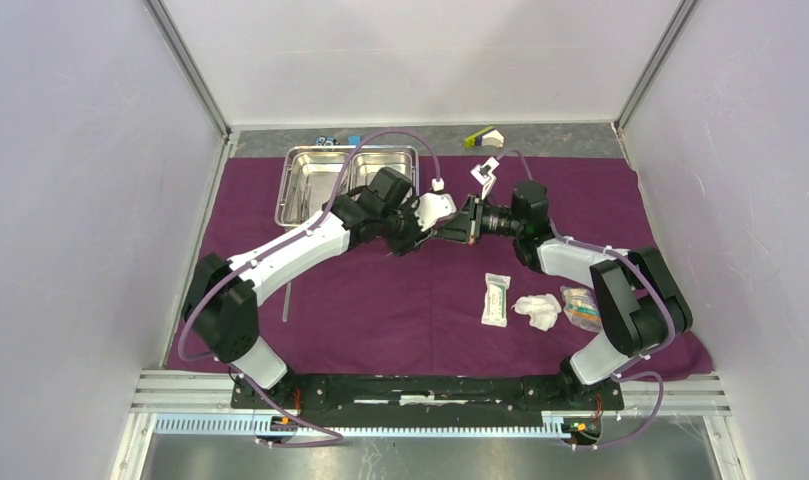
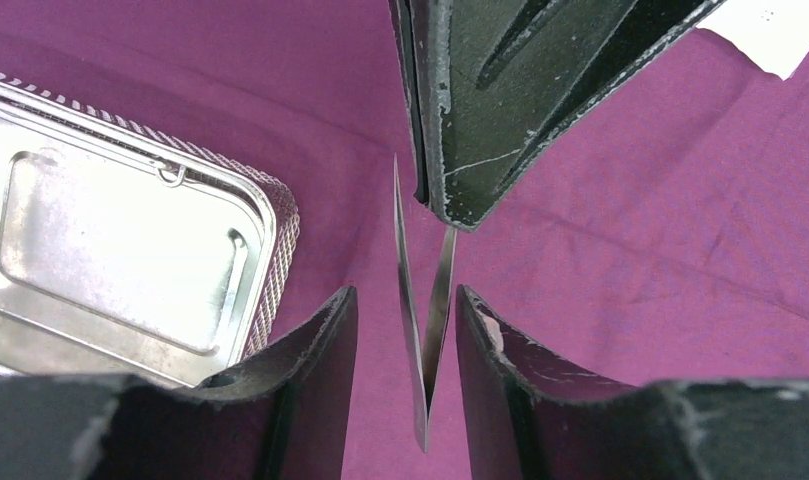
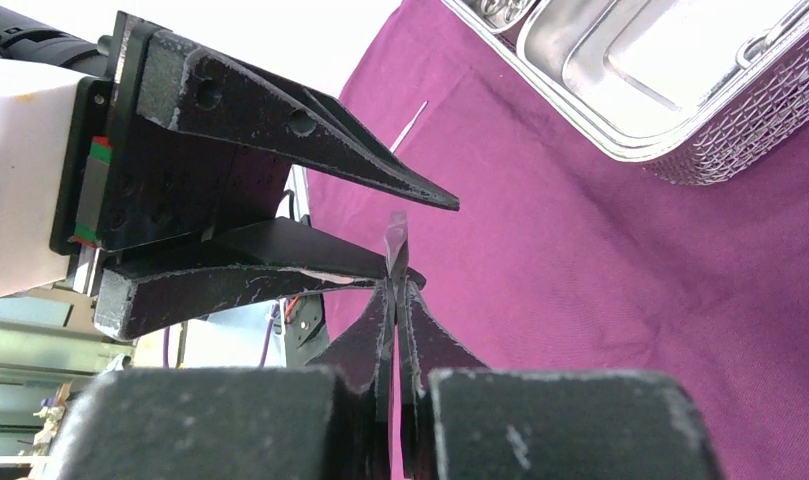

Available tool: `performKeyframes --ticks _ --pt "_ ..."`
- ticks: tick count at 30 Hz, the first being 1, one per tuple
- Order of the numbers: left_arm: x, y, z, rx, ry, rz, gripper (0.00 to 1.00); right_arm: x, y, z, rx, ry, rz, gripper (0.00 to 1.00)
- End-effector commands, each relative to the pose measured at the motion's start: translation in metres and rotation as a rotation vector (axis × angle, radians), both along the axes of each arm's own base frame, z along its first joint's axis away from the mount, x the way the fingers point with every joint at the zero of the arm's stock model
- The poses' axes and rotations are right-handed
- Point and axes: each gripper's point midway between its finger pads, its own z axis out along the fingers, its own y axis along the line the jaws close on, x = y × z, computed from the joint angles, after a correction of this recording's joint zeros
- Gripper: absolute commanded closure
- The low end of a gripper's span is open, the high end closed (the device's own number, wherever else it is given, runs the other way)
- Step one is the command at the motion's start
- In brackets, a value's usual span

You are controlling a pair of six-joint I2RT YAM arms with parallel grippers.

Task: Open and lay out the surgical kit
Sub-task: Place the medical item in the surgical kit.

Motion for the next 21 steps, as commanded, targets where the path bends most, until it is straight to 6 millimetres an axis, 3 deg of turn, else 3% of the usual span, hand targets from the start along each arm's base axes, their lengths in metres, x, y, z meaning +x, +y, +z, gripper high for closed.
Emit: performKeyframes --ticks 1,10,16,21 --pt "0.007 -0.011 0.017 -0.029 -0.043 -0.007 0.55 0.004 -0.001 0.005 0.018 -0.030 -0.008 0.99" --pt "0.007 -0.013 0.014 -0.017 -0.010 -0.007 0.78 0.005 -0.002 0.003 0.019 -0.022 -0.011 0.99" --pt "0.007 -0.009 0.011 -0.007 0.000 0.033 0.80 0.006 -0.005 0.006 0.021 -0.041 -0.011 0.81" --pt "0.010 0.008 0.007 0.027 -0.008 0.144 0.80 0.011 -0.015 0.007 0.003 -0.072 -0.027 0.62"
